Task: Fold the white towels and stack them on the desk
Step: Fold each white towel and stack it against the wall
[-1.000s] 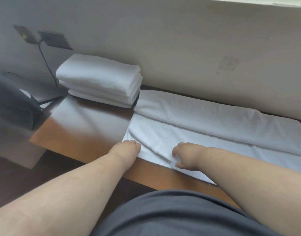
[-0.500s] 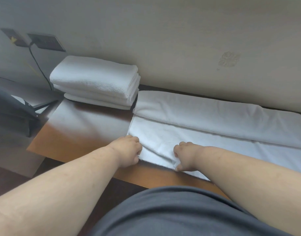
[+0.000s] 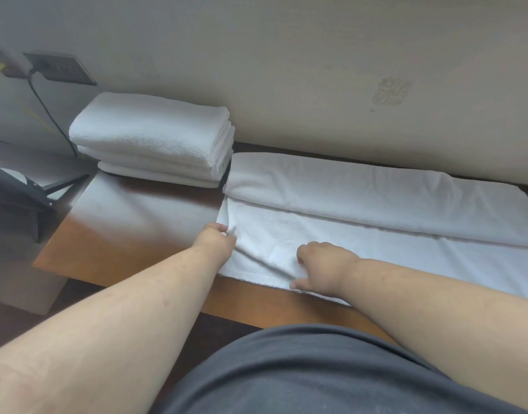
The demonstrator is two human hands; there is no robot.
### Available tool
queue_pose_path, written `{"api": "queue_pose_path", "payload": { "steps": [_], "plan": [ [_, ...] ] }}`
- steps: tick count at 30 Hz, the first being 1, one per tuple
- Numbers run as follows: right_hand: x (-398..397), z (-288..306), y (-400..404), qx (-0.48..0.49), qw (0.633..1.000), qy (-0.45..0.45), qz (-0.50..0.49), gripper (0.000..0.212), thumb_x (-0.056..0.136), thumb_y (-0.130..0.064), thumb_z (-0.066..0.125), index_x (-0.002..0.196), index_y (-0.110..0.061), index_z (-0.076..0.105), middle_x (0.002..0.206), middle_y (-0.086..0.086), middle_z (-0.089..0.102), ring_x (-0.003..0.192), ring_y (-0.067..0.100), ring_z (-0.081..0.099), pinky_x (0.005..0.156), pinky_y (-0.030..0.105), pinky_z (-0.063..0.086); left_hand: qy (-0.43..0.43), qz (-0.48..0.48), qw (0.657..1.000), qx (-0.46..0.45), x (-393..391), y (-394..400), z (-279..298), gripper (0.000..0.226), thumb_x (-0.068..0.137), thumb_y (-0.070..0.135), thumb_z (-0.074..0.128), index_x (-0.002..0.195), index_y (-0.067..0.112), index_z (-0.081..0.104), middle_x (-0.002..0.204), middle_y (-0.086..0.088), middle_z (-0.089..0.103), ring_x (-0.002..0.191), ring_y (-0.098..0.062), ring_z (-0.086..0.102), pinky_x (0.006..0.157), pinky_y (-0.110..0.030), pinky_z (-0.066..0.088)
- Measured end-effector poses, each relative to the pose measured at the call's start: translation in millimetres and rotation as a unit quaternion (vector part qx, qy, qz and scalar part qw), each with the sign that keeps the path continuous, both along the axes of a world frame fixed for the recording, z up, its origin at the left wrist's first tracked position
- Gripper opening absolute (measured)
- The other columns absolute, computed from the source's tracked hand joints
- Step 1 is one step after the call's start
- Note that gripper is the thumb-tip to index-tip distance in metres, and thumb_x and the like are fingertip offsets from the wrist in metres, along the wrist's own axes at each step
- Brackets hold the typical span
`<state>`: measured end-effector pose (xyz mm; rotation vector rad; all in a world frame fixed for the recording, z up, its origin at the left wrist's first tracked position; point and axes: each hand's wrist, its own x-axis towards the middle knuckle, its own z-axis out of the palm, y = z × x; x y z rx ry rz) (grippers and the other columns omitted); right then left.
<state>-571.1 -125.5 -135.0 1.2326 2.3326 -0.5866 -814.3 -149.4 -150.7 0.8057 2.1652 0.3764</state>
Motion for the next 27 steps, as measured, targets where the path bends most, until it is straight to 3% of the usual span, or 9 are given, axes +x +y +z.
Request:
{"api": "queue_pose_path", "payload": {
  "steps": [1, 4, 8, 12, 15, 17, 21, 24, 27],
  "plan": [
    [-1, -1, -2, 0.011, 1.0, -0.015, 0.022, 0.039, 0.085, -0.055, 0.057, 0.106, -0.023, 0.051, 0.106, -0.003, 0.05, 0.096, 0.022, 0.05, 0.071, 0.034, 0.038, 0.012, 0.001, 1.0, 0.015, -2, 0, 0, 0.032, 0.093, 0.037, 0.057, 0.122, 0.023, 0.053, 0.119, -0.004, 0.061, 0.094, -0.022, 0.056, 0.084, -0.028, 0.044],
    [-5, -4, -6, 0.026, 0.999, -0.01, 0.027, 0.01, 0.095, -0.03, 0.046, 0.094, -0.02, 0.046, 0.097, -0.001, 0.043, 0.091, 0.023, 0.046, 0.068, 0.034, 0.037, 0.027, -0.023, 0.999, 0.031, -7, 1, 3, 0.022, 0.093, 0.039, 0.054, 0.11, 0.024, 0.056, 0.106, 0.0, 0.06, 0.083, -0.018, 0.055, 0.071, -0.026, 0.04],
    [-5, -2, 0, 0.008, 1.0, 0.001, -0.01, 0.011, 0.1, -0.027, 0.038, 0.092, -0.019, 0.04, 0.096, 0.0, 0.048, 0.084, 0.025, 0.047, 0.067, 0.033, 0.038, 0.036, -0.009, 0.992, 0.121, -13, 10, 13, 0.013, 0.094, 0.033, 0.047, 0.091, 0.022, 0.052, 0.084, 0.0, 0.056, 0.064, -0.014, 0.049, 0.053, -0.025, 0.033],
    [-7, -2, 1, -0.004, 0.998, 0.014, -0.059, 0.019, 0.102, -0.034, 0.03, 0.095, -0.018, 0.038, 0.087, -0.001, 0.049, 0.08, 0.027, 0.051, 0.066, 0.035, 0.037, 0.008, 0.017, 0.986, 0.168, -14, 17, 19, 0.014, 0.095, 0.039, 0.044, 0.091, 0.025, 0.046, 0.078, 0.001, 0.054, 0.066, -0.018, 0.049, 0.056, -0.029, 0.034],
    [-7, -3, 2, -0.001, 0.997, 0.023, -0.077, 0.013, 0.1, -0.027, 0.031, 0.096, -0.018, 0.039, 0.088, 0.0, 0.054, 0.079, 0.026, 0.054, 0.065, 0.036, 0.041, -0.016, 0.005, 0.991, 0.13, -12, 19, 19, 0.024, 0.094, 0.047, 0.05, 0.106, 0.026, 0.047, 0.082, 0.001, 0.056, 0.071, -0.019, 0.054, 0.058, -0.028, 0.037],
    [-7, -2, 3, -0.009, 0.997, 0.025, -0.076, 0.013, 0.1, -0.026, 0.031, 0.093, -0.019, 0.04, 0.085, -0.001, 0.052, 0.078, 0.025, 0.053, 0.063, 0.036, 0.039, -0.029, -0.022, 0.996, 0.081, -14, 15, 17, 0.037, 0.09, 0.05, 0.059, 0.118, 0.029, 0.047, 0.097, 0.002, 0.056, 0.082, -0.02, 0.057, 0.064, -0.027, 0.042],
    [-6, 1, 0, -0.046, 0.998, 0.007, -0.046, 0.013, 0.092, -0.035, 0.039, 0.09, -0.024, 0.046, 0.096, -0.003, 0.047, 0.095, 0.024, 0.047, 0.073, 0.035, 0.041, 0.057, -0.073, 0.996, 0.012, -30, 3, 11, 0.049, 0.09, 0.044, 0.061, 0.133, 0.022, 0.049, 0.122, -0.005, 0.06, 0.104, -0.027, 0.058, 0.08, -0.028, 0.043],
    [-2, 0, -2, -0.052, 0.999, 0.01, -0.014, 0.032, 0.085, -0.049, 0.055, 0.111, -0.03, 0.054, 0.113, -0.004, 0.049, 0.109, 0.02, 0.045, 0.087, 0.038, 0.045, 0.124, -0.124, 0.984, -0.024, -33, -2, 9, 0.043, 0.091, 0.041, 0.06, 0.126, 0.019, 0.048, 0.113, -0.006, 0.064, 0.096, -0.028, 0.059, 0.079, -0.031, 0.044],
    [0, 0, -3, -0.059, 0.998, 0.008, 0.015, 0.041, 0.084, -0.052, 0.062, 0.118, -0.03, 0.054, 0.116, -0.005, 0.054, 0.109, 0.02, 0.05, 0.085, 0.037, 0.047, 0.19, -0.162, 0.967, -0.043, -25, -5, 7, 0.04, 0.091, 0.031, 0.061, 0.123, 0.018, 0.041, 0.115, -0.01, 0.058, 0.101, -0.032, 0.058, 0.083, -0.036, 0.048]
  ]
}}
